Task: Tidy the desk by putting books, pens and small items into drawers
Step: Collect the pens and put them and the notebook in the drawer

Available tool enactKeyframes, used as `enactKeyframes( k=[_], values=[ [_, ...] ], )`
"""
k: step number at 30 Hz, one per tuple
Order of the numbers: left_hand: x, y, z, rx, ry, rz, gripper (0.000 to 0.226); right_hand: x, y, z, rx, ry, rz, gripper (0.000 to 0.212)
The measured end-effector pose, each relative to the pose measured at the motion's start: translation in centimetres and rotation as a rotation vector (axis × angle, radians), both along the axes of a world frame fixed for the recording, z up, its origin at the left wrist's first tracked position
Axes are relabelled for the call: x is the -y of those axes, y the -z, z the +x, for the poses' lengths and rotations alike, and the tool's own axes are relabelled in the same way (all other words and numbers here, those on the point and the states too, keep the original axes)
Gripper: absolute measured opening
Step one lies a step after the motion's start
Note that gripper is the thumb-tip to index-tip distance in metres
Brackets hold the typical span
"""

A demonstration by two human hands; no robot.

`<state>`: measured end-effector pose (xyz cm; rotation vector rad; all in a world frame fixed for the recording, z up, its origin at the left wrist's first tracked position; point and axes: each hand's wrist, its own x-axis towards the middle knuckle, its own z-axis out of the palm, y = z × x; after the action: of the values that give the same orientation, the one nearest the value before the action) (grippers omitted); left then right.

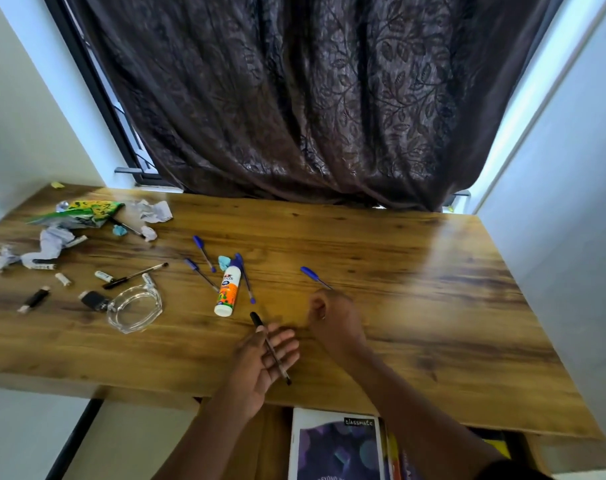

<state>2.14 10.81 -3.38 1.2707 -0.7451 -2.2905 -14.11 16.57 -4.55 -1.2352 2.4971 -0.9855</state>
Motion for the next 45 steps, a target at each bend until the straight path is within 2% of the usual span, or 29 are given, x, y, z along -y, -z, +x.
enactKeyframes(
  k=[2,7,10,15,18,21,26,30,38,41,45],
  values=[
    [1.2,0.5,0.8,0.004,0.004,0.029,0.035,1.6,0.1,-2.2,-0.069,0.080,0.083,0.020],
    [3.6,1.6,2.0,0.009,0.036,0.069,0.033,4.2,1.9,-5.7,-0.201,0.115,0.263,0.025],
    [4.4,1.9,2.2,0.003,0.063,0.078,0.032,4.6,2.8,-6.2,-0.210,0.139,0.302,0.029],
    [5.2,1.9,2.2,-0.019,0.080,0.101,0.032,4.3,2.7,-5.3,-0.240,0.172,0.328,0.022],
    [5.5,1.4,1.9,-0.025,0.076,0.121,0.032,3.9,2.2,-3.8,-0.170,0.199,0.287,0.018],
    [6.1,0.9,1.5,-0.034,0.060,0.120,0.032,4.1,0.9,-1.3,-0.089,0.226,0.163,0.020],
    [7.0,-0.4,0.7,-0.084,0.056,0.077,0.032,4.5,-1.5,4.0,0.069,0.131,-0.063,0.020],
    [7.6,-1.0,0.8,-0.124,0.034,0.026,0.035,5.1,-1.1,7.4,0.167,0.017,-0.095,0.021],
    [9.2,-1.2,1.8,-0.113,-0.053,-0.035,0.034,7.0,-0.4,9.1,0.134,-0.106,-0.150,0.020],
    [10.4,-0.9,2.5,-0.124,-0.075,-0.039,0.032,8.0,-1.1,8.6,0.186,-0.085,-0.219,0.017],
    [11.4,-1.1,3.7,-0.146,-0.073,-0.053,0.027,10.3,-0.8,7.0,0.141,0.027,-0.083,0.012]
  ],
)
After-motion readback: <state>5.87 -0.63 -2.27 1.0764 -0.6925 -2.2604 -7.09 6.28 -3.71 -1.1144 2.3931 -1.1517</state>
